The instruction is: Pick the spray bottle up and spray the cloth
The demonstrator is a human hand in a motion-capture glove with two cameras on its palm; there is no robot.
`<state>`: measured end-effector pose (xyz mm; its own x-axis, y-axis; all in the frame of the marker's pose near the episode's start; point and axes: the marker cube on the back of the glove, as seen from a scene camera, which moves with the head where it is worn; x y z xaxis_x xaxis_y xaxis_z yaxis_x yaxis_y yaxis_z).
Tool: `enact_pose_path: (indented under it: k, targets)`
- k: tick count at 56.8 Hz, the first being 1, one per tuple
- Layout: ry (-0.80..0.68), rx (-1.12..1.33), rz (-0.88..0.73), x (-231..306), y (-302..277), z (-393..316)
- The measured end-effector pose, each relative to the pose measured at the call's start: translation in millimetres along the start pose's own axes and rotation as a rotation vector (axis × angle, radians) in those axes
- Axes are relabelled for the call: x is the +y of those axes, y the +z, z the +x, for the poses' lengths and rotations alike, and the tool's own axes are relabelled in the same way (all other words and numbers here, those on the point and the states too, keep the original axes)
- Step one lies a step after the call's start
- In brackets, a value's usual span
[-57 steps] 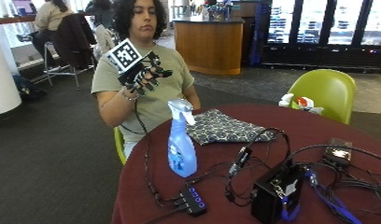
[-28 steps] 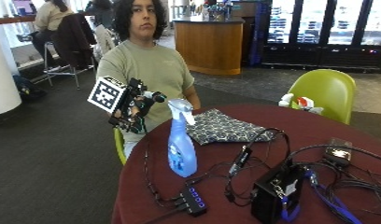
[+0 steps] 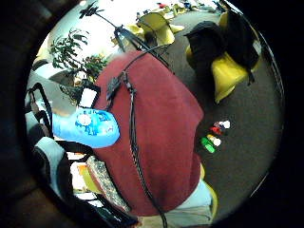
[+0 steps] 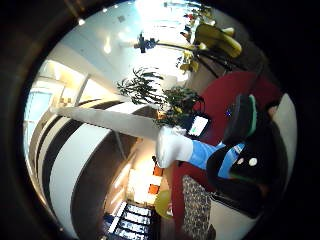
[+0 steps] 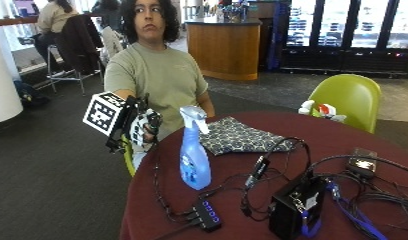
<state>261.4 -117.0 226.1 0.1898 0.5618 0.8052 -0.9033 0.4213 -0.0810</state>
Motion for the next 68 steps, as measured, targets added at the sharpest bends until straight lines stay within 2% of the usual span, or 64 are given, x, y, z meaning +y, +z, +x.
enact_pose_path:
  k: [13,20,25,30,35,40,46,52,56,61,68]
  targets:
    - [-0.047,0.013,-0.014,12,-9,-6]
    - [-0.120,0.058,-0.040,24,-16,-16]
    - [-0.182,0.105,-0.139,45,-26,-21]
    - [-0.240,0.209,-0.310,69,-38,-27]
    - [-0.307,0.345,-0.387,86,-51,-27]
    - [-0.430,0.412,-0.335,100,-66,-23]
    - [-0.510,0.499,-0.335,127,-89,-14]
    - [-0.558,0.593,-0.416,160,-116,-1]
    - [-0.525,0.622,-0.370,176,-127,4]
    - [-0.663,0.617,-0.403,191,-147,14]
    - [-0.672,0.692,-0.358,210,-164,25]
